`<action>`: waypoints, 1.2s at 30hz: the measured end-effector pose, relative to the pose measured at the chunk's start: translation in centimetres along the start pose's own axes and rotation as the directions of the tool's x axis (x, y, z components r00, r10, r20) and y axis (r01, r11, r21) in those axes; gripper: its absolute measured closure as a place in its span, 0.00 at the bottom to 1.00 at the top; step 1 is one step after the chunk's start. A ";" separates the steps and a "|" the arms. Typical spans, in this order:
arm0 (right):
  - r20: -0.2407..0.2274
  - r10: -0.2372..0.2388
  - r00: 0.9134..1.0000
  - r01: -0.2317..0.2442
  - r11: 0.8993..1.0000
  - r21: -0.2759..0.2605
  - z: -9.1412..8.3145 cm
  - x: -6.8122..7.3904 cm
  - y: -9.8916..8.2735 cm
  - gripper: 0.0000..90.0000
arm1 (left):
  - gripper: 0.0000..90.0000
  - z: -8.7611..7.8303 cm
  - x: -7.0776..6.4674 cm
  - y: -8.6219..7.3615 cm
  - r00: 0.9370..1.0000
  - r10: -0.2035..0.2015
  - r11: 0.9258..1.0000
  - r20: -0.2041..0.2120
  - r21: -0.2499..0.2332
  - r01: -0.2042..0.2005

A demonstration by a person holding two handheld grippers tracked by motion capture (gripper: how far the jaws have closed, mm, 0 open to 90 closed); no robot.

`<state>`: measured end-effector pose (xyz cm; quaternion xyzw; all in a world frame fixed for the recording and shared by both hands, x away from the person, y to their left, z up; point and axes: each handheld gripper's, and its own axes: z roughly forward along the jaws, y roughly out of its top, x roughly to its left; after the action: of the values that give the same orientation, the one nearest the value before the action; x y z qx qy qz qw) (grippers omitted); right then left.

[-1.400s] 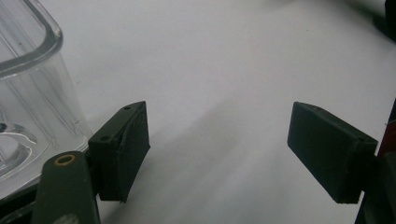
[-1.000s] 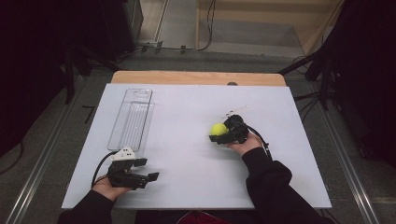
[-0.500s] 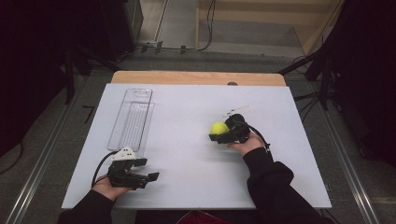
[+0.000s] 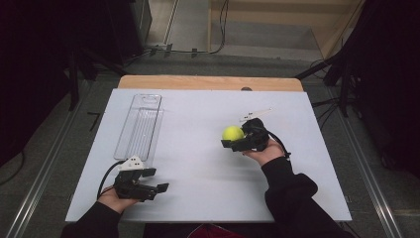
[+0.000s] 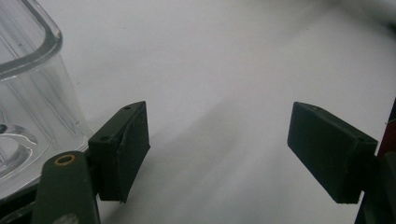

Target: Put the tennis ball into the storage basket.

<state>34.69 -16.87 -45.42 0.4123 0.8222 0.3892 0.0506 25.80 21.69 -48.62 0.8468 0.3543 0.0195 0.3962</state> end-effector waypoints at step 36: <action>-0.080 -0.073 0.994 0.073 0.997 0.005 0.5 3.9 0.8 0.26 | 0.24 0.0 0.0 0.0 1.000 0.002 1.000 -0.002 -0.001 -0.002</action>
<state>32.83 -13.47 -44.26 0.3662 0.8395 0.4002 0.0301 25.79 21.72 -48.59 0.8469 0.3538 0.0208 0.3964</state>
